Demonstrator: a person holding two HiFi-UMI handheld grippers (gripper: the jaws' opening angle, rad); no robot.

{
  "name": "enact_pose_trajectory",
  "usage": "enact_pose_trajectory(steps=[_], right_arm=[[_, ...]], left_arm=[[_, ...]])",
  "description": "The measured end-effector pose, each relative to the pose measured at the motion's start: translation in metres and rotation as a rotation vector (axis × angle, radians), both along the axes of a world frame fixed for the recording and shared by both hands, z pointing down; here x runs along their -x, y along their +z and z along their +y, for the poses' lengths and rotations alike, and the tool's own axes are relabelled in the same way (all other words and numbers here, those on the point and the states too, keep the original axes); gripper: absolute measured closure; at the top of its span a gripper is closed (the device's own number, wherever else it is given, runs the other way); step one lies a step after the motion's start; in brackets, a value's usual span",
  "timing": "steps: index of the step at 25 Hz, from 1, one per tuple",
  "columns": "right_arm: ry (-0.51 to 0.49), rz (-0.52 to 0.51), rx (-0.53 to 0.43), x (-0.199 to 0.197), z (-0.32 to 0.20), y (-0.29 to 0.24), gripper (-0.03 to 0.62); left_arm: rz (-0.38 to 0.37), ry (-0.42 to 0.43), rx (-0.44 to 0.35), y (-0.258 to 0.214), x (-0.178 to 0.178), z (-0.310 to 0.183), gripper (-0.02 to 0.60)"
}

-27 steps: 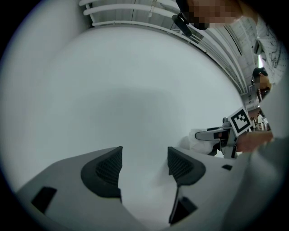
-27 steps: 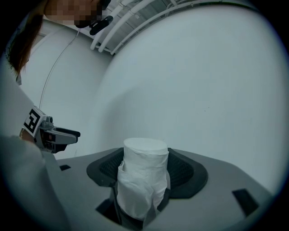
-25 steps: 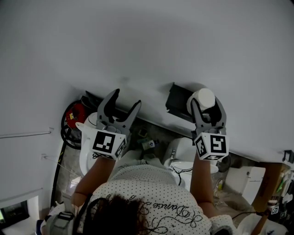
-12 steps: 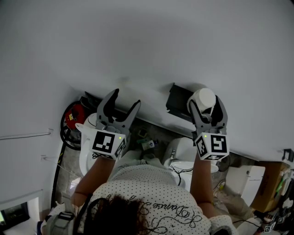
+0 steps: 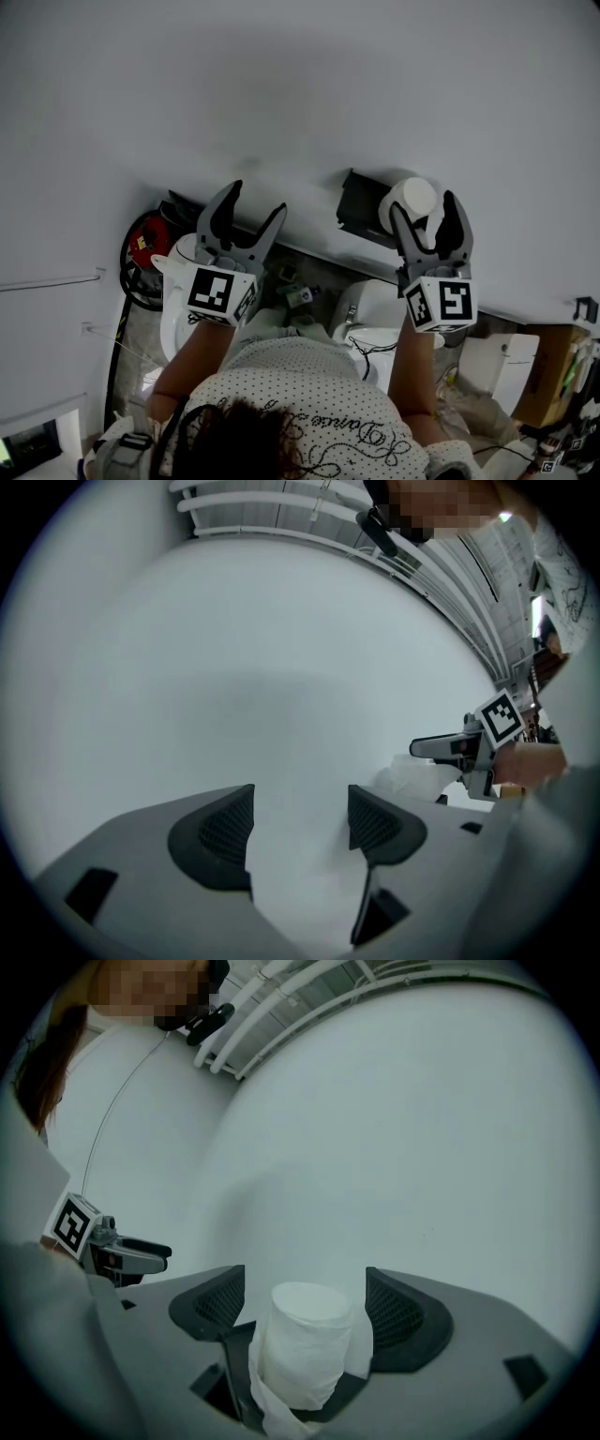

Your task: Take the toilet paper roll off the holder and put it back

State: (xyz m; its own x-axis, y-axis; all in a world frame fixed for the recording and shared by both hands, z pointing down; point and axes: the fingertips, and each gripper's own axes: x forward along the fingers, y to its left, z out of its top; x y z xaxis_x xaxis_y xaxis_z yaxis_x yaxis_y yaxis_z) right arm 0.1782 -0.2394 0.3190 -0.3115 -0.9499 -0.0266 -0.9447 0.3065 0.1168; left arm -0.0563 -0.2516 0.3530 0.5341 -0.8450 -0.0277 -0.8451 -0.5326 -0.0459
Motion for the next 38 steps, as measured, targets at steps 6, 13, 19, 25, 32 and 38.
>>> enact_pose_trajectory(steps=[6,13,19,25,32,38], right_arm=[[0.003,-0.024,-0.048,-0.001,0.016,-0.018,0.201],[0.051,-0.035,-0.133,-0.011,0.043,-0.035,0.253],[0.091,-0.038,-0.137,-0.018,0.064,-0.032,0.355],[0.119,-0.062,-0.094,-0.021,0.078,-0.012,0.434],[0.143,-0.080,-0.039,-0.018,0.087,0.010,0.523],[0.160,-0.081,-0.019,-0.020,0.090,0.016,0.568]], left_arm=[[0.000,0.011,-0.011,-0.003,-0.002,0.002,0.282],[-0.004,0.018,-0.039,-0.006,-0.005,0.007,0.282],[-0.001,0.047,-0.040,-0.006,-0.012,0.011,0.282],[0.019,0.084,-0.033,-0.007,-0.021,0.017,0.287],[0.032,0.130,-0.006,0.001,-0.025,0.023,0.396],[0.024,0.169,0.005,0.004,-0.031,0.028,0.541]])
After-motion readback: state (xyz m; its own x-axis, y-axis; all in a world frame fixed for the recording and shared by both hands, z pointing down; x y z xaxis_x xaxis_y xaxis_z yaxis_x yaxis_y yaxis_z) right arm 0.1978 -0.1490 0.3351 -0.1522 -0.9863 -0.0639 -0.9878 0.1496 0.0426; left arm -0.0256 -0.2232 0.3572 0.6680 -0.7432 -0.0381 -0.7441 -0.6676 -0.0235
